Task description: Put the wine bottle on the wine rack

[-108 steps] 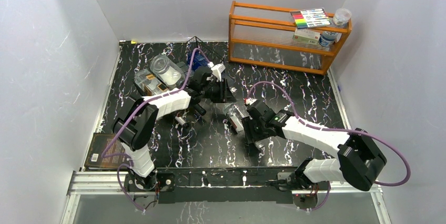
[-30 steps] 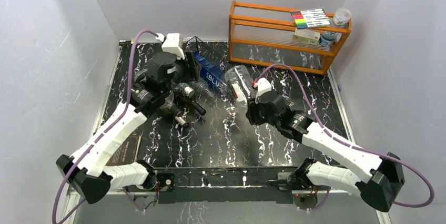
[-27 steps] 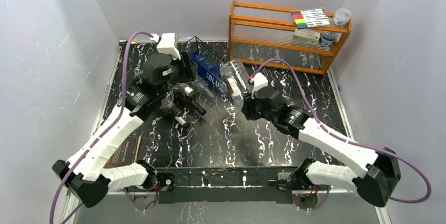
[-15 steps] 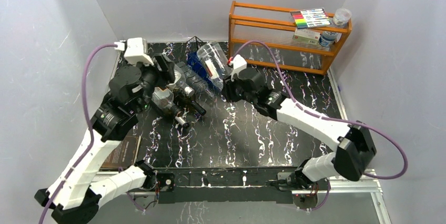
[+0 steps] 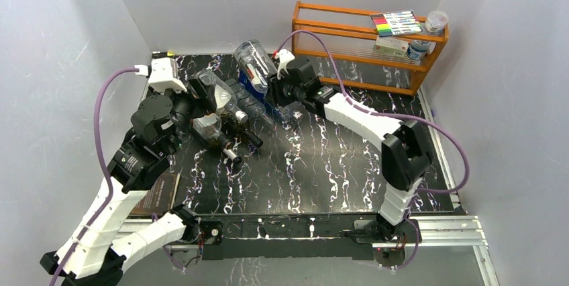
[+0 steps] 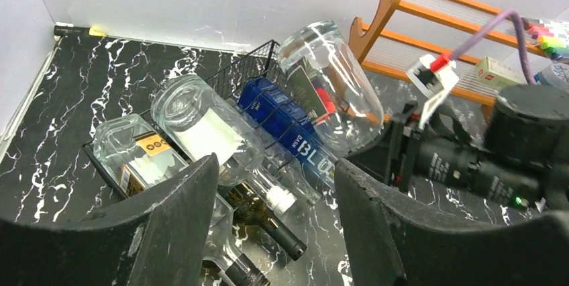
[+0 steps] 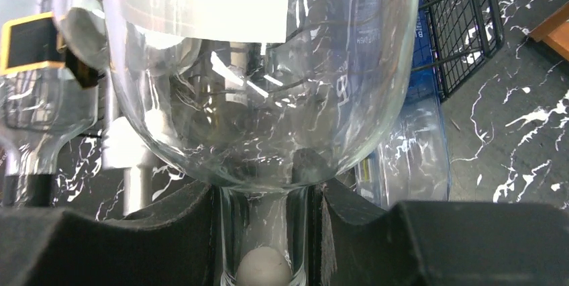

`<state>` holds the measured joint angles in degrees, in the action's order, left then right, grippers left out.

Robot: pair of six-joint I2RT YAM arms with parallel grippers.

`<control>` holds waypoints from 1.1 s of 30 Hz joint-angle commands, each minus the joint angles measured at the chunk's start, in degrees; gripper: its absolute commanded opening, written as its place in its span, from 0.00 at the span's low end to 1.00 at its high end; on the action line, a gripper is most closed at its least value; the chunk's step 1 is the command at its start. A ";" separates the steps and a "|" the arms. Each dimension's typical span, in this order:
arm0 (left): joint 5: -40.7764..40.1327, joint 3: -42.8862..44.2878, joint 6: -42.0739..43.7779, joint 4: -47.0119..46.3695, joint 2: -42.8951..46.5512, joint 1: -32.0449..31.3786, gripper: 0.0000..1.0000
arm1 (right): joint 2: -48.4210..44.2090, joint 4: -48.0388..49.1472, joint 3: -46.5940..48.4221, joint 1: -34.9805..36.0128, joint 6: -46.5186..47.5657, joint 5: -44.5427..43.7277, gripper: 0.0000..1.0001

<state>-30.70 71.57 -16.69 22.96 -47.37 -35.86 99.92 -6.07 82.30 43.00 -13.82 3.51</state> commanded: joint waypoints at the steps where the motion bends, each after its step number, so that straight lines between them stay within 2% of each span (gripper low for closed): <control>1: -0.10 -0.75 -0.46 0.57 0.25 0.17 0.63 | 3.67 10.91 13.17 -1.33 -0.17 5.56 0.00; 9: -0.02 -1.00 -0.36 1.15 0.07 0.17 0.66 | 13.97 2.86 26.61 -1.46 -0.38 10.17 0.00; 18: -0.20 -1.17 -0.62 1.81 0.98 0.17 0.67 | 20.01 -2.40 34.20 -1.39 -0.63 12.58 0.00; 21: -0.20 -1.06 -0.71 1.82 1.02 0.17 0.67 | 21.85 -6.78 37.24 -1.40 0.05 13.59 0.00; 27: -0.48 2.07 2.38 1.65 -0.44 0.17 0.69 | 25.77 -15.25 42.85 -1.41 1.98 13.03 0.21; 31: -0.61 3.11 3.04 1.41 -0.88 0.17 0.70 | 26.51 -16.28 43.14 -1.35 1.70 12.62 0.25; 33: -0.76 3.06 3.15 1.30 -0.75 0.11 0.71 | 27.00 -16.92 43.71 -1.38 1.54 12.38 0.31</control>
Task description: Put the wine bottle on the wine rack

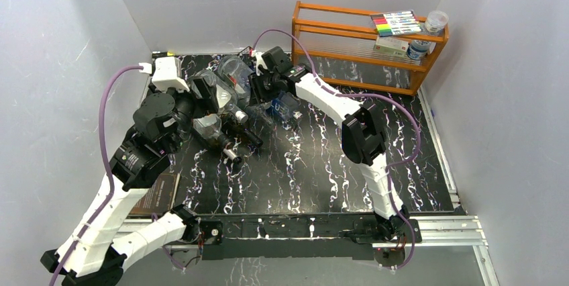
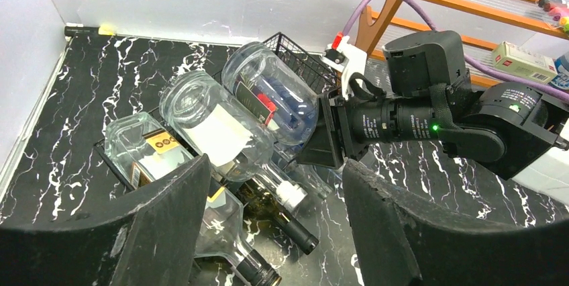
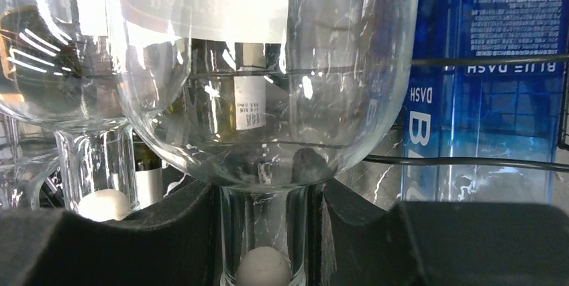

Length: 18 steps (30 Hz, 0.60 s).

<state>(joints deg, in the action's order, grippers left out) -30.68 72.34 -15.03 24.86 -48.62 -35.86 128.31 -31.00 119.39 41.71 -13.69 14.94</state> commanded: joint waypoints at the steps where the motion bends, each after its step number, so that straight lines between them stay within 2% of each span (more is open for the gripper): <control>1: -0.79 2.28 1.49 -0.60 0.51 0.16 0.71 | -1.13 7.78 6.86 -0.12 1.42 0.69 0.35; 5: -0.79 1.96 1.67 -0.45 0.71 0.17 0.72 | -1.36 8.16 6.54 -0.13 1.48 -0.65 0.54; 11: -0.76 2.40 2.01 -0.02 0.54 0.17 0.73 | -2.19 10.14 5.68 -0.16 1.33 -2.96 0.60; 18: -0.37 3.47 2.37 1.27 -0.69 0.17 0.75 | -2.56 10.15 5.91 -0.16 1.07 -4.22 0.72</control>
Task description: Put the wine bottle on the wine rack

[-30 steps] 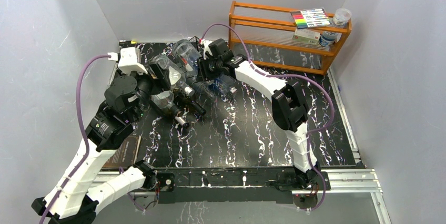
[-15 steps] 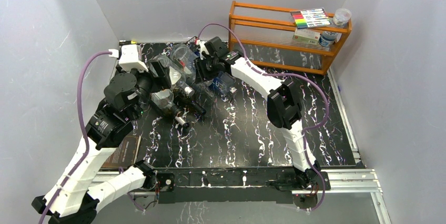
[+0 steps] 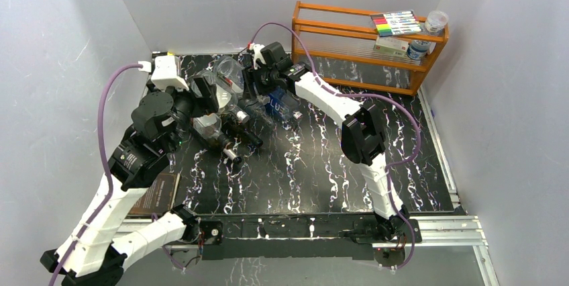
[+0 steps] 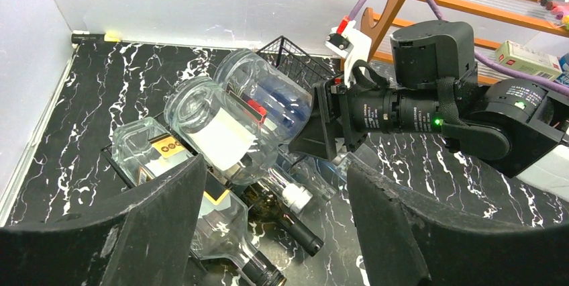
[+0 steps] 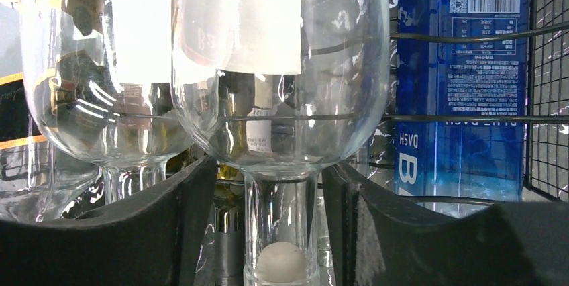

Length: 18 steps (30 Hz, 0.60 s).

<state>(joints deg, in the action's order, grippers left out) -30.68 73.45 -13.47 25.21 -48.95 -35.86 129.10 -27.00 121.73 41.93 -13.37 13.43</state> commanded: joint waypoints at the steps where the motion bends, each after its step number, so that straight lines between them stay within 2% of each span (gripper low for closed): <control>1: -0.20 2.31 0.75 1.12 -0.52 0.17 0.76 | -3.77 5.95 3.30 -0.41 0.83 -2.98 0.74; 4: 0.63 2.89 -0.12 2.48 -1.47 0.17 0.82 | -6.13 6.15 1.81 -0.44 0.97 -3.85 0.82; 7: 1.56 3.50 -1.20 3.53 -2.56 0.17 0.97 | -10.12 6.94 -0.43 -0.54 0.98 -4.74 0.94; 9: 2.92 3.63 -1.31 3.61 -3.04 0.17 0.98 | -13.02 7.22 -2.49 -0.61 0.97 -6.00 0.98; 15: 6.11 3.11 1.65 2.52 -2.72 0.17 0.98 | -24.20 8.03 -12.01 -0.71 1.53 -10.78 0.98; 18: 6.18 3.40 2.91 2.34 -2.18 0.17 0.98 | -32.60 8.88 -18.99 -0.74 1.93 -14.56 0.98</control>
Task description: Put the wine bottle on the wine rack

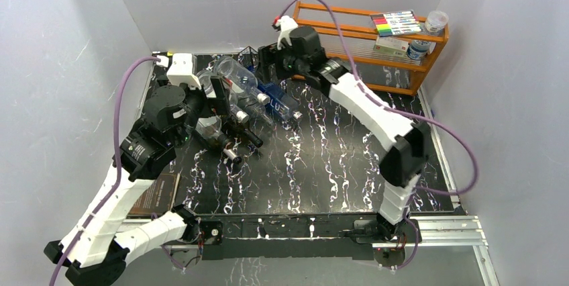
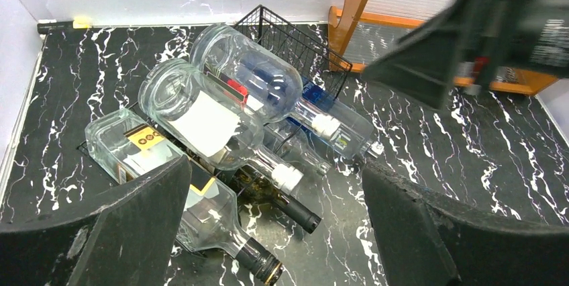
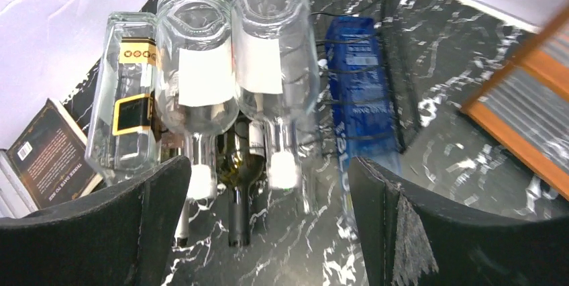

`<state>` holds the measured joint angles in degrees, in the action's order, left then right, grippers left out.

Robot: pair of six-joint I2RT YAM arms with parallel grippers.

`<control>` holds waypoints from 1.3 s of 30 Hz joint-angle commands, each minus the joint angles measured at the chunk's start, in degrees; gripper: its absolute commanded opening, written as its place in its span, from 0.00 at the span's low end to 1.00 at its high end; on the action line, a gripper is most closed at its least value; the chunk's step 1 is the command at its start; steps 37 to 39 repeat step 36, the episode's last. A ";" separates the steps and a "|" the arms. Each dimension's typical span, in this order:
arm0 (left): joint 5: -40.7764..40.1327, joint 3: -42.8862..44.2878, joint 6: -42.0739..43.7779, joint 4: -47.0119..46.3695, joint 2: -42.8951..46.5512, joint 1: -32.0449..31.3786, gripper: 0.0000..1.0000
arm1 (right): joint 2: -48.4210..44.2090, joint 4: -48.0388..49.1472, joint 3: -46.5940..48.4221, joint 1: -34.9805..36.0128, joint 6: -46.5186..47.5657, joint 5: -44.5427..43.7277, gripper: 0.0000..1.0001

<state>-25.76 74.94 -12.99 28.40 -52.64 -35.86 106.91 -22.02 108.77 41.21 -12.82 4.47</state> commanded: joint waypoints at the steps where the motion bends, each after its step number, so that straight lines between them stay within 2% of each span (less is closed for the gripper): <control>1: 0.75 2.21 2.40 -0.47 1.79 0.17 0.98 | -13.38 3.95 -8.29 -0.04 1.61 -6.90 0.98; 9: -3.62 4.15 3.03 -0.82 7.12 0.18 0.98 | -36.52 -1.99 -24.02 -0.07 3.12 -22.40 0.98; 13: -1.29 6.16 5.44 0.21 10.52 0.22 0.98 | -46.34 -8.99 -26.88 0.01 2.49 -30.94 0.98; 18: -0.53 9.35 6.46 2.08 12.52 0.17 0.98 | -55.95 -12.53 -26.29 0.01 1.78 -38.87 0.98; 27: -2.46 17.07 8.05 8.47 12.12 0.13 0.98 | -62.03 -12.54 -22.06 -0.03 5.08 -44.11 0.98; 39: -4.15 18.17 9.10 9.53 12.92 0.17 0.98 | -61.92 -13.59 -20.94 -0.02 5.41 -44.28 0.98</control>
